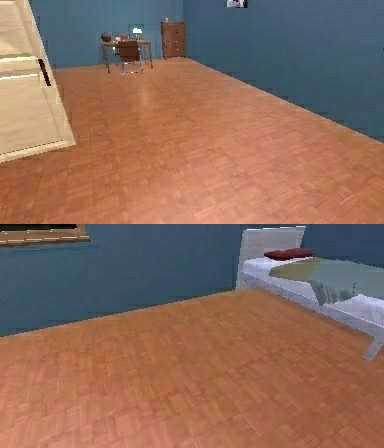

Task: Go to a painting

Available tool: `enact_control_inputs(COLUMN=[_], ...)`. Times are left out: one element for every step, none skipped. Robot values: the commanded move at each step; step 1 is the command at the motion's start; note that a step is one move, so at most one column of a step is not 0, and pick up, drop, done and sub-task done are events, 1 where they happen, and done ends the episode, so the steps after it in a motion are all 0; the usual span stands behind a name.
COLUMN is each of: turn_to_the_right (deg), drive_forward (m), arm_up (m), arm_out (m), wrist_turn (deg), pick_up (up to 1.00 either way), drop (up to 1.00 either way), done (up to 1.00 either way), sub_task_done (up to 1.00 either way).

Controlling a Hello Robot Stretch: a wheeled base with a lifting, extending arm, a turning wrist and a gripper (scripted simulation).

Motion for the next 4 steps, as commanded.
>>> enact_control_inputs(turn_to_the_right=[0.0, -42.0, 0.0, -45.0], drive_forward=[0.40, 0.00, 1.00, 0.00], arm_up=[0.00, 0.00, 0.00, 0.00], arm_out=[0.00, 0.00, 0.00, 0.00], wrist_turn=[0.0, 0.0, 0.0, 0.0], pick_up=[0.00, 0.00, 0.00, 0.00], drop=[0.00, 0.00, 0.00, 0.00], done=[0.00, 0.00, 0.00, 0.00], sub_task_done=[0.00, 0.00, 0.00, 0.00])
